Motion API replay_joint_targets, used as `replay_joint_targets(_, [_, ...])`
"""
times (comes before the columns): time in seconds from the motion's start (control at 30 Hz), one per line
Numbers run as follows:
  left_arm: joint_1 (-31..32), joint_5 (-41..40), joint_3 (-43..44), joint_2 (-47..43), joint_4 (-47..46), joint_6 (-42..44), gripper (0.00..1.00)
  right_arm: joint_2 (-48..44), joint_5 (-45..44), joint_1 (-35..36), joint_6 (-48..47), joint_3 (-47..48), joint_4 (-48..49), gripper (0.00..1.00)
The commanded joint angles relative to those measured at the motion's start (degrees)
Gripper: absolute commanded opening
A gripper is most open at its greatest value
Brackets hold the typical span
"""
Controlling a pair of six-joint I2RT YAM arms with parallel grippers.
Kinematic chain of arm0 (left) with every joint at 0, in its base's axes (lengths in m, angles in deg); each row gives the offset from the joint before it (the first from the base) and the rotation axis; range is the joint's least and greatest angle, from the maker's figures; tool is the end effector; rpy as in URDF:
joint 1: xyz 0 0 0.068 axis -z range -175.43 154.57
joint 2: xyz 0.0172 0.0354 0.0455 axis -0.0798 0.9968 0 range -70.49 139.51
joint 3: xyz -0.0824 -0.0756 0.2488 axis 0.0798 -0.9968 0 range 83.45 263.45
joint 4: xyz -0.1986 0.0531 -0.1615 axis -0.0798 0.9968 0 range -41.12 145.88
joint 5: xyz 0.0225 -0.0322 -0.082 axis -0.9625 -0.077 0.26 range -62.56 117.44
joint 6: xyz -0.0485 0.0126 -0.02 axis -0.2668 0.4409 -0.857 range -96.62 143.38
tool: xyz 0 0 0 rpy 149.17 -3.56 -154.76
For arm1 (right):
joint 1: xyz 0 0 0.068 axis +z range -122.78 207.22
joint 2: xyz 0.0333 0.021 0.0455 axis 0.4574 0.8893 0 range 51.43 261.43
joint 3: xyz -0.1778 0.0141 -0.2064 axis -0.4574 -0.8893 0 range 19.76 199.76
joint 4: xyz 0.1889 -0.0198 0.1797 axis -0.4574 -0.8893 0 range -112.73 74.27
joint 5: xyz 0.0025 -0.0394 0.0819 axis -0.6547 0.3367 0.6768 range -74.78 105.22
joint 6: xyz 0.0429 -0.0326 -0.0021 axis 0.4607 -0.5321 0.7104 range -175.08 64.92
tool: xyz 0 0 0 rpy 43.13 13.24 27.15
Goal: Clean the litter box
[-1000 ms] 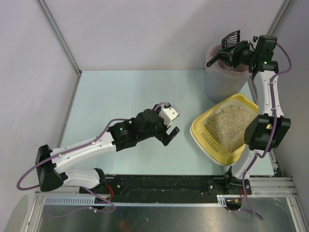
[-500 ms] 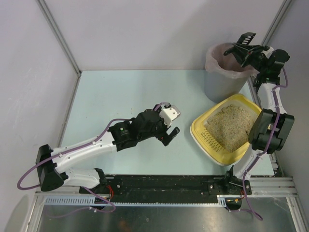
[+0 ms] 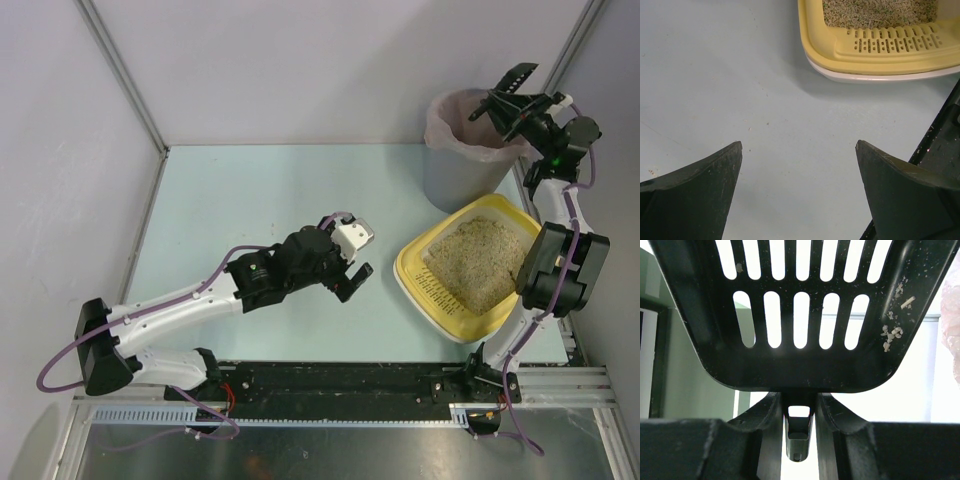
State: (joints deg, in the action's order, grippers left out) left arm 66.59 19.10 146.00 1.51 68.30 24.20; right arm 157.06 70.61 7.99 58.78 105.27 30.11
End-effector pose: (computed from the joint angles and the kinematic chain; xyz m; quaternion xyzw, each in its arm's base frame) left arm 0.1386 -0.2497 0.3307 0.4161 0.7522 -0.2043 0.4683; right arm 0.4125 -0.1128 0.3807 0.2754 0.5485 0.7188 0.3266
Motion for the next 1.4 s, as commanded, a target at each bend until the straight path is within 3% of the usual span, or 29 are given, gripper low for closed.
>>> replay_joint_targets(0.0, [0.30,0.25,0.39,-0.03,-1.40,-0.20,1.00,-1.03,1.38,-0.29,11.14,-0.17,2.51,0.00])
replay_joint_targets(0.13, [0.30,0.34,0.39,0.06,-1.31,-0.12,1.00,-3.05,2.08,-0.64,1.12,-0.09,-6.10,0.00])
replay_joint_targets(0.3, [0.30,0.34,0.39,0.06,-1.32,-0.12,1.00,-3.67,3.75,-0.64,-0.74,-0.70,-6.12,0.00])
replay_joint_targets(0.4, [0.30,-0.01,0.39,-0.11,-1.31,-0.12,1.00,-6.99,2.62,-0.73,-10.30,-0.53,-15.75,0.00])
replay_joint_targets(0.6, [0.30,-0.36,0.39,-0.38,-1.40,0.06,1.00,-11.93,-1.78,-0.73,-35.24,3.07,-47.37,0.00])
replay_joint_targets(0.83, [0.30,-0.89,0.56,-0.99,-1.40,0.23,1.00,-16.93,-9.15,0.76,-53.53,6.86,-68.67,0.00])
replay_joint_targets(1.17, [0.21,-3.61,0.91,-3.63,-1.49,1.46,1.00,-36.68,-22.87,5.86,-70.17,-1.04,-93.90,0.00])
replay_joint_targets(1.37, [0.21,-3.62,0.65,-5.30,-1.49,2.08,1.00,-45.32,-29.19,5.95,-78.43,-10.62,-111.57,0.00])
